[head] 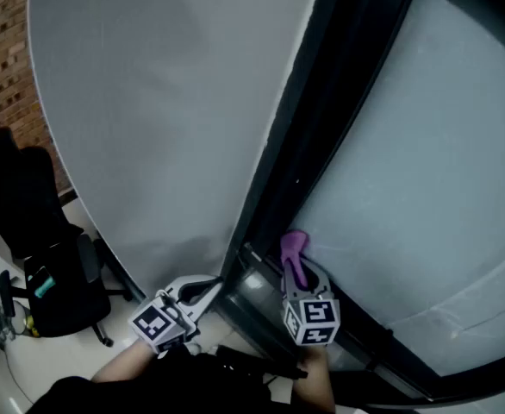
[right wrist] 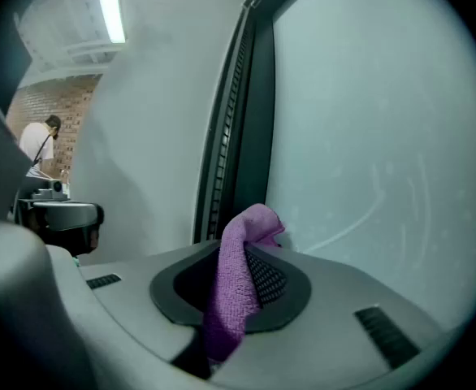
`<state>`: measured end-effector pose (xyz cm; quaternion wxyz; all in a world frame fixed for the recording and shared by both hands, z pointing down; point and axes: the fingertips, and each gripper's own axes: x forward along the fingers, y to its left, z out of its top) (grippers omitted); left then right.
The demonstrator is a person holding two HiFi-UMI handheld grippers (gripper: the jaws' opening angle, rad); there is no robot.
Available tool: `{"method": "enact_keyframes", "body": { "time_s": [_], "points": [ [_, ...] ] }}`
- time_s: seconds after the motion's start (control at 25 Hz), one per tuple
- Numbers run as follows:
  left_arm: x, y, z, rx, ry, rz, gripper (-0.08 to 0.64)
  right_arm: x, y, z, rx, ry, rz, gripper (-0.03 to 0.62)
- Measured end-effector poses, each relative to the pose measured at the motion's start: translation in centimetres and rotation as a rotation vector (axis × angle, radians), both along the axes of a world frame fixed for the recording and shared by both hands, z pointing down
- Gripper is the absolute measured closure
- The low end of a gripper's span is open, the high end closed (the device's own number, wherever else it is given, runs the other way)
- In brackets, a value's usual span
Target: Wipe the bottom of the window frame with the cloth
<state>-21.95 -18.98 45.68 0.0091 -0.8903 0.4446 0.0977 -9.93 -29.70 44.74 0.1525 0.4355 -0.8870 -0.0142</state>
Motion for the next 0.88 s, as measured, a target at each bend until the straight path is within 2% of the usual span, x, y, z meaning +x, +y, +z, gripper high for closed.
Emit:
{"method": "enact_keyframes", "body": {
  "time_s": [0.16,0.36,0.52,0.68,0.88],
  "points": [
    [-0.1,0.1,-0.1,-0.01,-0.012,0.021,0.56,-0.3,-2.3,2.6,-0.065,0.133,0.089,0.526],
    [-0.6,-0.2,0.0,-0.008,-0.01,0.022,0.56,-2.2,-3.3,4.5,-0.137,0.23,0.066,0.526],
    [-0.5,-0.2,0.5,-0.038,-0.025,0.035,0.56,-2.5,-3.7,5.0,-0.136,0.283,0.077,0.526],
    [-0.2,-0.3,0.7,-0.043,-0.027,0.058,0.56,-2.4,-4.1,4.9,-0.109,0.303,0.1,0.526],
    [0.5,-0.5,1.1,-0.055,-0.039,0.085,0.56,-1.3,-3.6,4.9,-0.129,0.251,0.119,0.526]
  ]
}}
